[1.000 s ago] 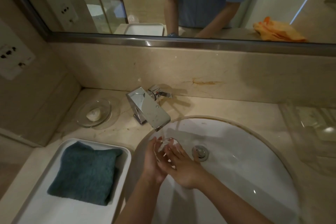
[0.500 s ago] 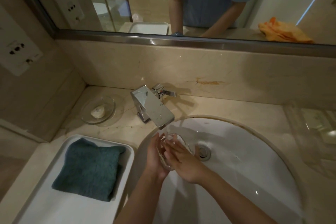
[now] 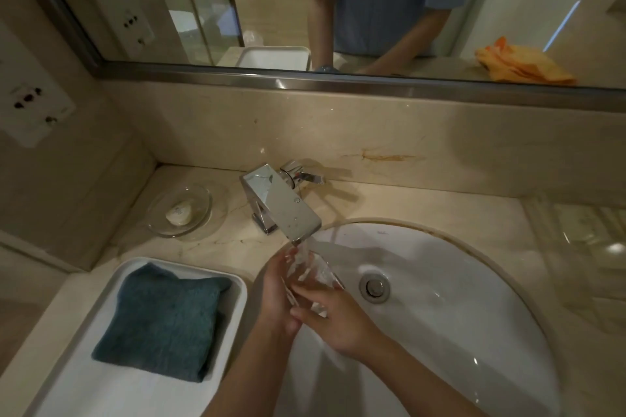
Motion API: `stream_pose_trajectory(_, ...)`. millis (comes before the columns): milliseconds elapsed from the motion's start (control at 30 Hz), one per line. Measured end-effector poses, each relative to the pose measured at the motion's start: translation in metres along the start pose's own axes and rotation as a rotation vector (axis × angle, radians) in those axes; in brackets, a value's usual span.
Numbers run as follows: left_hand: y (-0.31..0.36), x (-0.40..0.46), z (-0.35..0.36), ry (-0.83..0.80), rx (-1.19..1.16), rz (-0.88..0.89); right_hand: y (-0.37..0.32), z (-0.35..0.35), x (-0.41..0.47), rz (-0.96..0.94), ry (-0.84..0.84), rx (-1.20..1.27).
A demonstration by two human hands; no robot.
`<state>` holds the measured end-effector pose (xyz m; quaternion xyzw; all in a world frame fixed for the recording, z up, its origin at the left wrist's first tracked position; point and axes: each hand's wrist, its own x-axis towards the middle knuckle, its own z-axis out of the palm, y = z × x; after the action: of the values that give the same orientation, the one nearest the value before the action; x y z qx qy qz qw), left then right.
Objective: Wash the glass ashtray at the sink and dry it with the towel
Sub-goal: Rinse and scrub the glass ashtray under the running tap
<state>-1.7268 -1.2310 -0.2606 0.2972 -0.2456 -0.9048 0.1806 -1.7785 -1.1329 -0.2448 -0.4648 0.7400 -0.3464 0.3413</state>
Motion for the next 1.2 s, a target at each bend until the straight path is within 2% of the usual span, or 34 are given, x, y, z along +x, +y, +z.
stream_pose_trajectory(133,-0.001,0.002,-0.001,-0.017,-0.036,-0.051,0.006,-0.005,0.005,0.136,-0.173,-0.179)
stream_pose_trajectory(200,-0.002,0.005,-0.001,-0.023,-0.048,-0.071,0.004,-0.004,0.007,0.134,-0.16,-0.17)
stream_pose_trajectory(367,-0.004,0.012,-0.005,0.019,-0.042,-0.104,-0.001,0.007,0.004,0.034,0.151,0.002)
stream_pose_trajectory(467,-0.005,0.014,-0.007,0.041,0.003,-0.121,-0.002,0.011,-0.001,0.116,0.244,0.08)
stream_pose_trajectory(567,-0.007,0.016,-0.009,0.019,0.003,-0.125,-0.003,0.009,-0.002,0.115,0.191,0.033)
stream_pose_trajectory(667,-0.008,0.017,-0.01,0.027,0.006,-0.138,0.004,0.004,0.001,0.145,0.055,-0.01)
stream_pose_trajectory(867,-0.006,0.017,-0.006,0.038,-0.001,-0.128,0.019,-0.006,0.005,0.172,-0.092,0.244)
stream_pose_trajectory(1033,-0.007,0.019,-0.012,0.058,0.008,-0.136,0.024,-0.01,0.013,0.2,-0.049,0.356)
stream_pose_trajectory(1133,-0.006,0.018,-0.012,0.085,0.182,-0.217,0.019,-0.012,0.015,0.252,-0.033,0.478)
stream_pose_trajectory(1200,-0.008,0.017,-0.011,0.123,0.311,-0.209,0.017,-0.013,0.017,0.296,-0.024,0.554)
